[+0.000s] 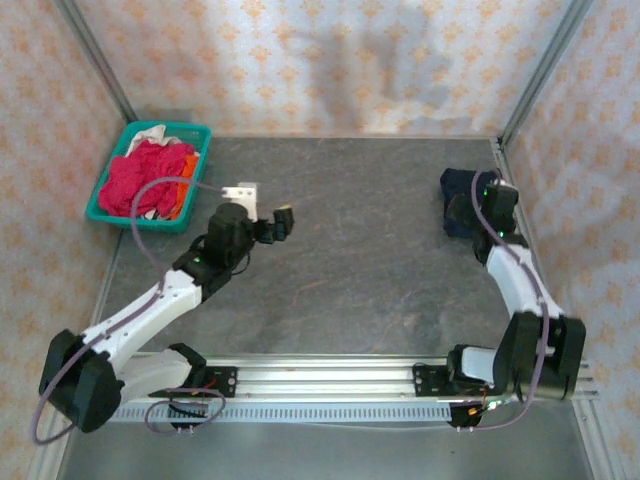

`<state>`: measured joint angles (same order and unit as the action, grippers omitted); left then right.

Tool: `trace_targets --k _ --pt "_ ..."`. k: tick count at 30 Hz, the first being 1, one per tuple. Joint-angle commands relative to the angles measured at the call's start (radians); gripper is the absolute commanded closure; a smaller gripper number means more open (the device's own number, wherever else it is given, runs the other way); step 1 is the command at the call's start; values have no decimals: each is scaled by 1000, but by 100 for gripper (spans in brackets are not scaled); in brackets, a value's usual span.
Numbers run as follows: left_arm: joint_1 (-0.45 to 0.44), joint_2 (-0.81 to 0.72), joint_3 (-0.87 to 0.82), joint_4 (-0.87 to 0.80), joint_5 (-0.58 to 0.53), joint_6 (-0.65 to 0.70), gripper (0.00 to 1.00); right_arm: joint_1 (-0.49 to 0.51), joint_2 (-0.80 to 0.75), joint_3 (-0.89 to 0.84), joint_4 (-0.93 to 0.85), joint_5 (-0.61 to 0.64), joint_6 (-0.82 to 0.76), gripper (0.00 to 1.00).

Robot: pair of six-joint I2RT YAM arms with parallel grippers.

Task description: Fold and stack the t-shirts

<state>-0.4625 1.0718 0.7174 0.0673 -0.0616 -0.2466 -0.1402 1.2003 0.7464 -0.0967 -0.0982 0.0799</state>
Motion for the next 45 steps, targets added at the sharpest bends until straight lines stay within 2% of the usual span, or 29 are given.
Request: trace_targets --k 1,5,8,11,16,22,25,26,27,30,32,45 --pt "35 -92 -107 32 -164 149 0 32 -98 -149 213 -29 -24 1" --pt "94 -158 -225 85 -239 236 0 92 -120 -306 395 3 -2 1" --pt "150 -141 -309 181 -281 268 0 105 -70 -453 708 49 14 1" --pt "225 -74 -397 346 -224 314 0 107 28 -513 914 126 8 1" --pt "322 88 -433 576 -94 351 0 106 126 -468 970 138 -46 1" --pt "410 303 -332 652 48 295 0 106 360 -482 1237 136 -49 1" --pt "412 434 -320 751 50 302 0 106 307 -440 1075 131 -48 1" --pt "419 415 -299 671 28 282 0 106 328 -432 1093 124 -52 1" --pt "420 428 -285 671 -3 268 0 107 347 -423 1104 103 -62 1" --pt "420 424 -283 660 -12 263 0 114 329 -377 986 102 -72 1" --pt "420 424 -285 663 -12 263 0 117 342 -387 1033 105 -74 1" --pt "420 425 -284 661 -12 264 0 117 337 -385 1019 104 -76 1"
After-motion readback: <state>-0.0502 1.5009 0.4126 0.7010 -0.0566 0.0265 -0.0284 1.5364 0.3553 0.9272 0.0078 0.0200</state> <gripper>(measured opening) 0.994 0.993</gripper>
